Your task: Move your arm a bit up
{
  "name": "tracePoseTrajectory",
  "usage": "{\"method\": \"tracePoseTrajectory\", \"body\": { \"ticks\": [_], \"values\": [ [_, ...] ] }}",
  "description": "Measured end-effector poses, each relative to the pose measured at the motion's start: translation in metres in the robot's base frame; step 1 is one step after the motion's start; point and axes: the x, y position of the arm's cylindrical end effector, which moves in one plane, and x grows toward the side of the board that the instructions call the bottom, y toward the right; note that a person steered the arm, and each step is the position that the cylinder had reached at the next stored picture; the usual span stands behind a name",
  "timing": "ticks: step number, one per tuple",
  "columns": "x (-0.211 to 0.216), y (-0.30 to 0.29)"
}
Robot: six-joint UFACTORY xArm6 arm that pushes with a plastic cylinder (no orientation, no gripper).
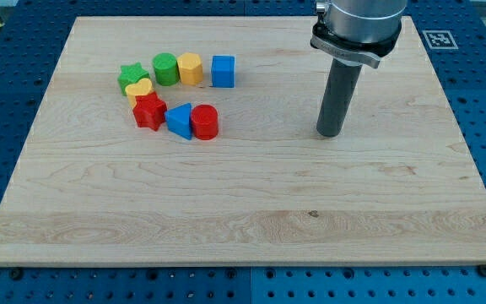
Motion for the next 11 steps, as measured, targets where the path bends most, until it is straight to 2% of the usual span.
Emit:
{"method": "tracePoseTrajectory", "body": {
  "ticks": [2,6,8,10,11],
  "values": [
    [0.0,0.017],
    [0.0,0.013],
    [-0.085,0.004],
    [-0.157,-0.091],
    [-0.157,-0.136]
  ]
}}
